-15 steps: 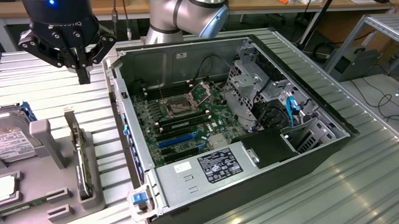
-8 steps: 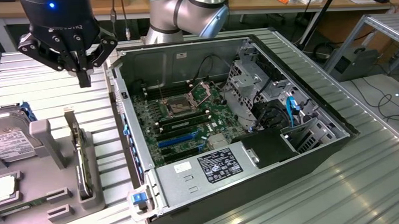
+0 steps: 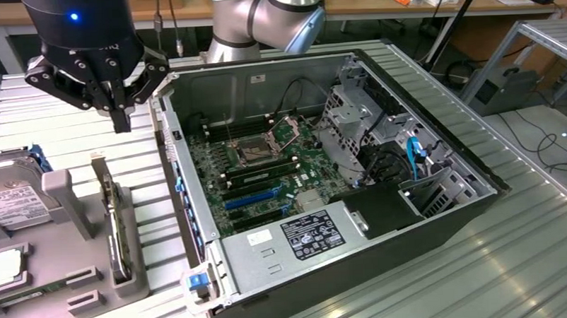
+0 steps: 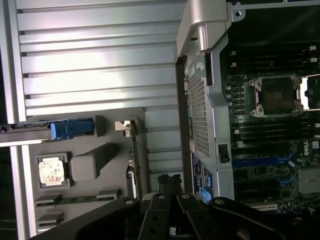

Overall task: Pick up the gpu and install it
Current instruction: 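Reach for the gpu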

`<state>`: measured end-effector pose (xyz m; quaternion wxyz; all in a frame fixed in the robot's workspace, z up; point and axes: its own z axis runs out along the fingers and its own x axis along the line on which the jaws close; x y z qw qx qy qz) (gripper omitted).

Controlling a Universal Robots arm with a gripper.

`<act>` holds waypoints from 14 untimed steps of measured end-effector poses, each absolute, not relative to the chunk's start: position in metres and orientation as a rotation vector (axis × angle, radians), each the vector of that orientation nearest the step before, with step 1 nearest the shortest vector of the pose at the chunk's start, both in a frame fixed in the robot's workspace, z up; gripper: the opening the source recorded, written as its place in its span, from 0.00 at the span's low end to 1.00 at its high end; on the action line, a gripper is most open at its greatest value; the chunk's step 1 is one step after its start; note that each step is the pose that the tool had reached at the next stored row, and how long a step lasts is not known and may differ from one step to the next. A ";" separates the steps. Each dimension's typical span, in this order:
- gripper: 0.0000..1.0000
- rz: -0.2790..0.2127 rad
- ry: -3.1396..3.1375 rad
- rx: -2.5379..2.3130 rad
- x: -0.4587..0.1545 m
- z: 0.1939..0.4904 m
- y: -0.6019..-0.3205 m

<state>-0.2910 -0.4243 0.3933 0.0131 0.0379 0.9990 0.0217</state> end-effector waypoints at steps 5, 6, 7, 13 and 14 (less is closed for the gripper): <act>0.10 0.068 3.112 0.118 -0.291 0.393 -0.432; 0.10 0.068 3.112 0.118 -0.291 0.393 -0.433; 0.10 0.068 3.112 0.118 -0.291 0.393 -0.434; 0.10 0.068 3.112 0.118 -0.291 0.393 -0.439; 0.10 0.068 3.112 0.118 -0.291 0.393 -0.440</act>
